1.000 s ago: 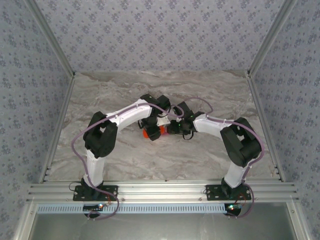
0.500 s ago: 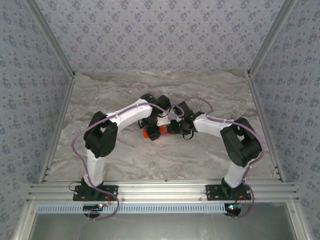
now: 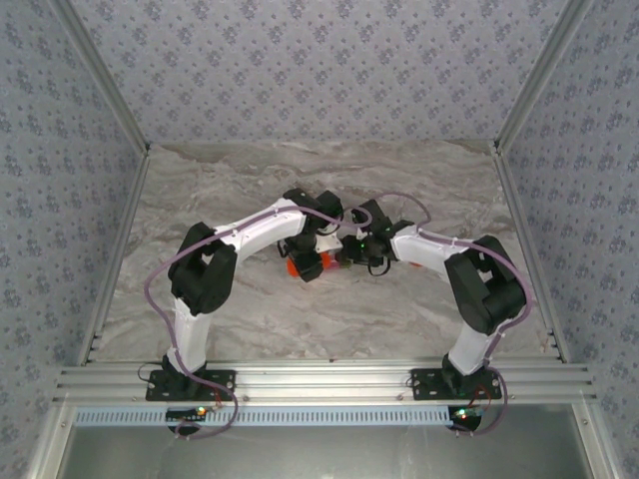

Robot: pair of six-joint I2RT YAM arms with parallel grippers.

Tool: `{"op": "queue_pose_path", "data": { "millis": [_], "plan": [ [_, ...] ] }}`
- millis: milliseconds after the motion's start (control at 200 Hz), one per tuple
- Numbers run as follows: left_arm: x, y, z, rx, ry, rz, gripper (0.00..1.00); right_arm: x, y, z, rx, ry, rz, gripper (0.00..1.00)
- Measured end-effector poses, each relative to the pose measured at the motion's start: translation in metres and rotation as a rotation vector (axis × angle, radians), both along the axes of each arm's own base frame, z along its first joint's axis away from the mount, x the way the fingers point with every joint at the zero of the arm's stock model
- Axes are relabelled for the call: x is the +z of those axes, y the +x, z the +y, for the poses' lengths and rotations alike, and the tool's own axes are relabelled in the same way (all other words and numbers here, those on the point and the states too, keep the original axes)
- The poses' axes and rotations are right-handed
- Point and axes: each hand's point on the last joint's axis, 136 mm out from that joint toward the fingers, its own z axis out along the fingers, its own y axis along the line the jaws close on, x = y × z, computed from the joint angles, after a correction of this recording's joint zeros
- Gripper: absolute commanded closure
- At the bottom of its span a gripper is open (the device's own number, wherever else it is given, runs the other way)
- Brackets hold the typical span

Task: Sort the pills into containers

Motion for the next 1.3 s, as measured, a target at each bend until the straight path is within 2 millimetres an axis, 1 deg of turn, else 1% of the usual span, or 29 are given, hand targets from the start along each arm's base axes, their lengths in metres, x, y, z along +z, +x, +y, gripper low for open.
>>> {"op": "queue_pose_path", "data": {
  "millis": [70,205,520,680,834,1029,1299],
  "plan": [
    [0.000,0.001,-0.001,0.000,-0.003,-0.003,1.00,0.006,0.003,-0.002,-0.007,0.012,-0.012,0.44],
    [0.000,0.001,-0.001,-0.001,-0.003,-0.003,1.00,0.015,0.007,-0.001,-0.020,0.037,-0.033,0.53],
    [0.000,0.000,0.000,-0.007,0.000,-0.001,1.00,0.011,0.005,-0.001,-0.022,0.055,-0.024,0.58],
    [0.000,0.002,0.001,-0.009,0.008,-0.009,1.00,0.006,0.007,0.001,-0.021,0.063,-0.019,0.58],
    [0.000,0.003,0.002,-0.017,0.014,-0.015,1.00,-0.001,0.004,0.001,-0.021,0.061,-0.003,0.58],
    [-0.001,0.006,0.006,-0.030,0.044,-0.036,1.00,-0.001,0.004,0.002,-0.018,0.066,-0.003,0.57],
    [0.000,0.006,0.008,-0.041,0.070,-0.047,1.00,-0.004,0.003,0.001,-0.018,0.065,-0.001,0.57]
  ]
}}
